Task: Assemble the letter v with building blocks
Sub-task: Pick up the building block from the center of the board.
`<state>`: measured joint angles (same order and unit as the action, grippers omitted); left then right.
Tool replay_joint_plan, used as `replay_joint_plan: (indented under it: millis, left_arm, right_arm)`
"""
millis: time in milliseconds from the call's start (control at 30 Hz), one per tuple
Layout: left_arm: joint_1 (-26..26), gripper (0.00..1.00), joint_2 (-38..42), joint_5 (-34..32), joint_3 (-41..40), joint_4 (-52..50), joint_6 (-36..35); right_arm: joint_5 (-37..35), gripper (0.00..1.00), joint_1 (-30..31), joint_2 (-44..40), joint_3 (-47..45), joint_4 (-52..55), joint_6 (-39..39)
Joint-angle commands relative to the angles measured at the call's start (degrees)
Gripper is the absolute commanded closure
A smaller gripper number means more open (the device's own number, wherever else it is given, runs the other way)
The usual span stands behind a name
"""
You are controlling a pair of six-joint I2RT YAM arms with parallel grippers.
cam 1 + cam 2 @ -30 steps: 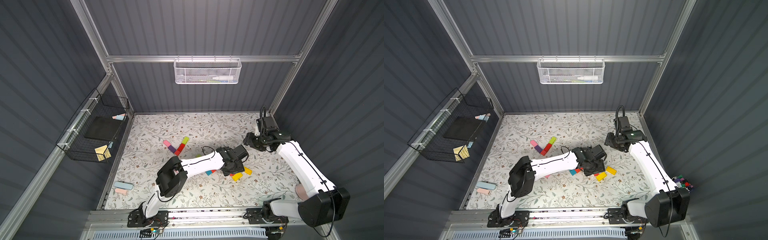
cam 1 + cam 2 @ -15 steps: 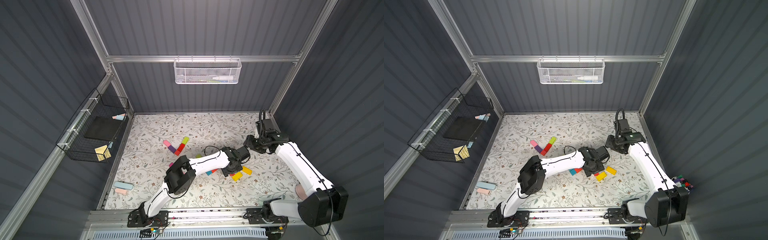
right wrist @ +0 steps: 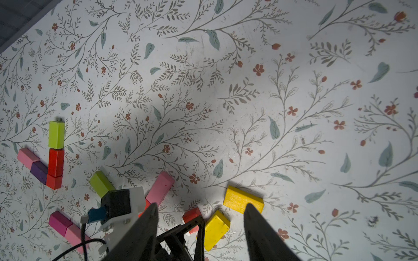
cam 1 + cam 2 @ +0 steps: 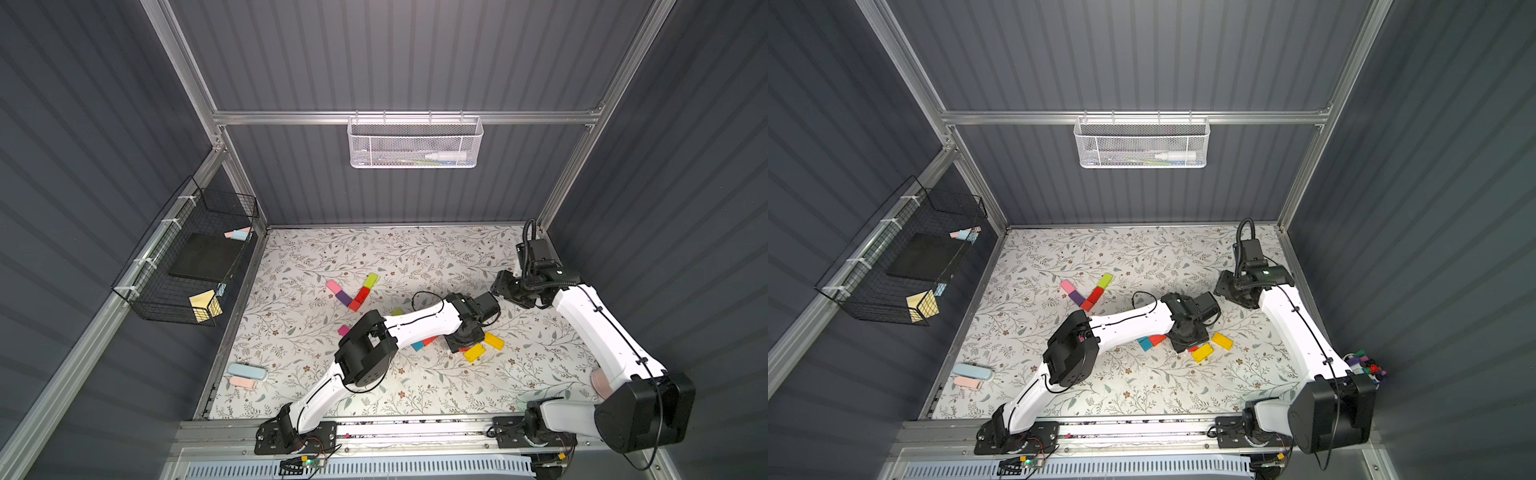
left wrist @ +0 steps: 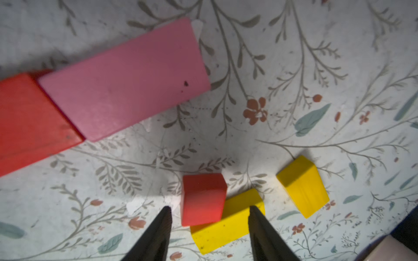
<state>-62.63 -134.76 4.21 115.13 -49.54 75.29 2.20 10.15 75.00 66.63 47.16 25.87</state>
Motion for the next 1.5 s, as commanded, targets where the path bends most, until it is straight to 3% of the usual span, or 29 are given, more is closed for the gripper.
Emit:
replay_joint_plan:
  millis: [0,100,200,500,700,933,1100,1233,1300,1433,1467]
  left_arm:
    - [0.66,0.43,0.16,0.78,-2.26,0.14,-1.48]
    - [1.36,0.45,0.16,1.27,-4.75,1.73,-1.56]
    - [1.55,0.57,-0.65,1.45,-5.12,2.48,-2.16]
    - [1.81,0.6,-1.24,0.23,-4.37,2.0,-4.14]
    - [1.79,0.99,0.61,1.11,-5.93,4.44,-4.46]
    - [1.9,1.0,5.45,-1.42,-0.64,4.49,-4.38]
    - [1.9,1.0,12.5,-2.59,-2.89,4.92,-4.16]
    - [1.9,1.0,19.07,-5.68,-3.9,-0.57,-2.37]
    - [1.9,1.0,23.98,-7.76,-8.0,-1.22,0.06]
    - [1.19,1.0,34.62,-5.3,-22.85,-1.68,5.48]
    - [0.83,1.0,37.68,-5.05,-26.83,-1.7,7.53]
  right_arm:
    - [-0.03,0.39,-0.83,-0.9,-1.05,0.87,-0.64]
    - [0.6,0.39,-1.27,-1.56,-1.83,0.79,-0.64]
    - [0.98,0.39,-1.28,-2.53,-2.62,1.01,-0.4]
    - [0.92,0.38,-1.36,-5.11,-5.32,2.23,-0.46]
    - [0.47,0.38,-1.39,-6.38,-5.73,2.49,-0.42]
    - [1.05,0.38,-1.39,-5.83,-4.51,2.41,-0.8]
    - [1.32,0.38,-1.39,-5.83,-3.13,2.8,-0.74]
    - [2.77,0.38,-1.39,-4.14,-2.57,2.77,-0.46]
    - [4.97,0.35,-1.36,-3.83,-2.73,1.92,-0.43]
    - [8.14,0.35,-1.11,-2.61,-2.75,0.76,-0.61]
    - [8.09,0.31,-0.73,-2.33,-2.74,0.5,-0.6]
